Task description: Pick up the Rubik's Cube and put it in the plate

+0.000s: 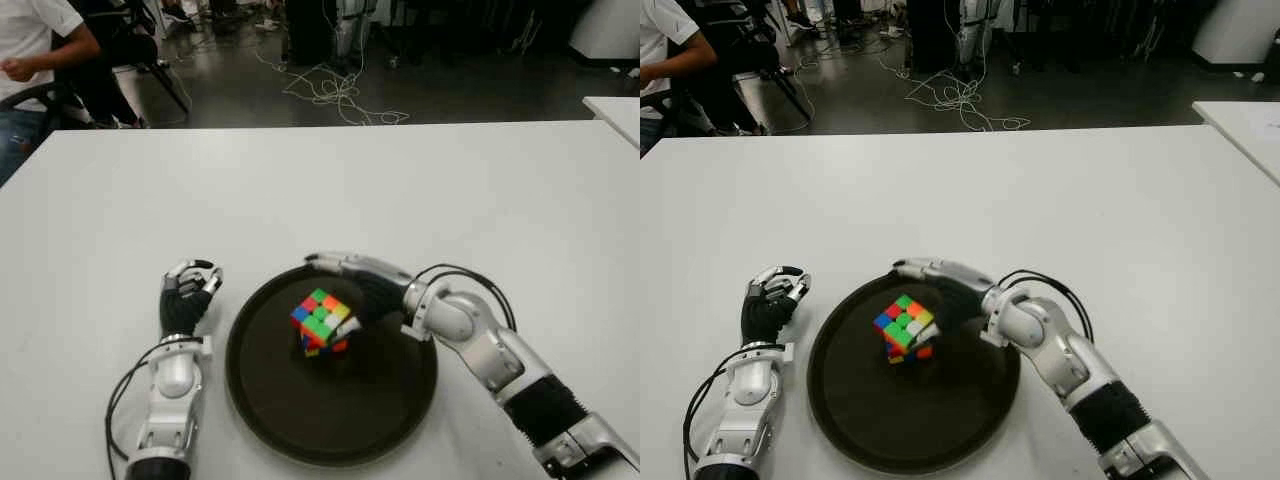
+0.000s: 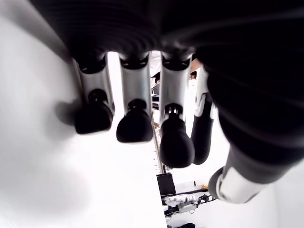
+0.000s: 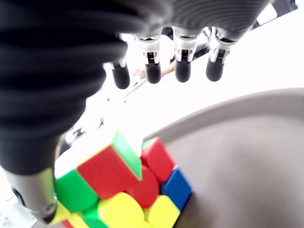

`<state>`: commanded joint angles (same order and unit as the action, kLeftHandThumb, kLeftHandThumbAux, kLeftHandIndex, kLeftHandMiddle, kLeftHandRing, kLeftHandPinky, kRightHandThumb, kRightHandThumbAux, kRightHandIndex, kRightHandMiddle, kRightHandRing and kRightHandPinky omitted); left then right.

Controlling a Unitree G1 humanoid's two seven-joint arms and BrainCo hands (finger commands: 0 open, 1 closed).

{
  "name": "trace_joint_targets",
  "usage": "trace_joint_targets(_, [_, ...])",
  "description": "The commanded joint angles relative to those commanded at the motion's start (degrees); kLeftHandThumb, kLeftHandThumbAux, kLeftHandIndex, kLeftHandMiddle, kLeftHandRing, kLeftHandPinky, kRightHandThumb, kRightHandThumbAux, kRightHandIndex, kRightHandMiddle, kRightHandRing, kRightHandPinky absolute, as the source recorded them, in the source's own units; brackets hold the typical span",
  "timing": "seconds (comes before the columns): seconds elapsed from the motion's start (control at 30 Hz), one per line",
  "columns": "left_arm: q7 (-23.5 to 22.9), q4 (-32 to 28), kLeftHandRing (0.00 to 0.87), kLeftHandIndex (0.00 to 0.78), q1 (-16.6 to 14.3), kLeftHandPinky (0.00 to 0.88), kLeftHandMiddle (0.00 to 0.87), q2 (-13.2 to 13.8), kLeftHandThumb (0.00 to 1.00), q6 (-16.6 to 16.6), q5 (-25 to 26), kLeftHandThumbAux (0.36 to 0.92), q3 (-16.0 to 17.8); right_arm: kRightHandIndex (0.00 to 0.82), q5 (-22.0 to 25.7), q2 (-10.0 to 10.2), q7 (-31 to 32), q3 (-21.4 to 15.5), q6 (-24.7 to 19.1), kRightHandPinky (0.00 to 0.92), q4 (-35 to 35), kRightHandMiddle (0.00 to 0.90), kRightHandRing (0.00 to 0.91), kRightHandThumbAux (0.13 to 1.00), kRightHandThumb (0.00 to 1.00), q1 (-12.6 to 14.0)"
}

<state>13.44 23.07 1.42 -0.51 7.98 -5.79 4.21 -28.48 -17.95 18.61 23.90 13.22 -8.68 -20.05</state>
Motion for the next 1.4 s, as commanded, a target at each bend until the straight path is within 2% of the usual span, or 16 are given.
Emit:
trace_joint_targets(0.23, [-1.2,1.5,0.820,0.443,-0.2,0.801,0.801,0.7,0.706,1.8,0.5,0.706,0.0,0.000,-0.2,-1.2,1.3,-1.8,-2.2,0.000,5.0,0.000,0.000,0.613,0.000,0.7])
trace_joint_targets(0.7, [-1.9,2.1,0.827,0.443,-0.2,0.806,0.806,0.0,0.703,3.1,1.7,0.707,0.8,0.000,-1.5,-1.9,-0.8,-1.9,0.7,0.000,5.9,0.000,0.000,0.590,0.000,1.7])
trace_joint_targets(1.0, [-2.2,2.6,0.818,0.442,-0.3,0.795,0.799,0.1,0.705,3.4,1.8,0.707,1.0,0.000,0.1,-2.7,-0.6,-1.9,4.9,0.000,6.9,0.000,0.000,0.621,0.000,3.2])
trace_joint_targets(1.4, [-1.4,3.6,0.814,0.442,-0.6,0.791,0.792,0.3,0.704,4.1,1.0,0.708,0.9,0.000,6.2,-2.4,3.4,-2.2,5.9,0.000,8.8,0.000,0.000,0.596,0.000,4.9])
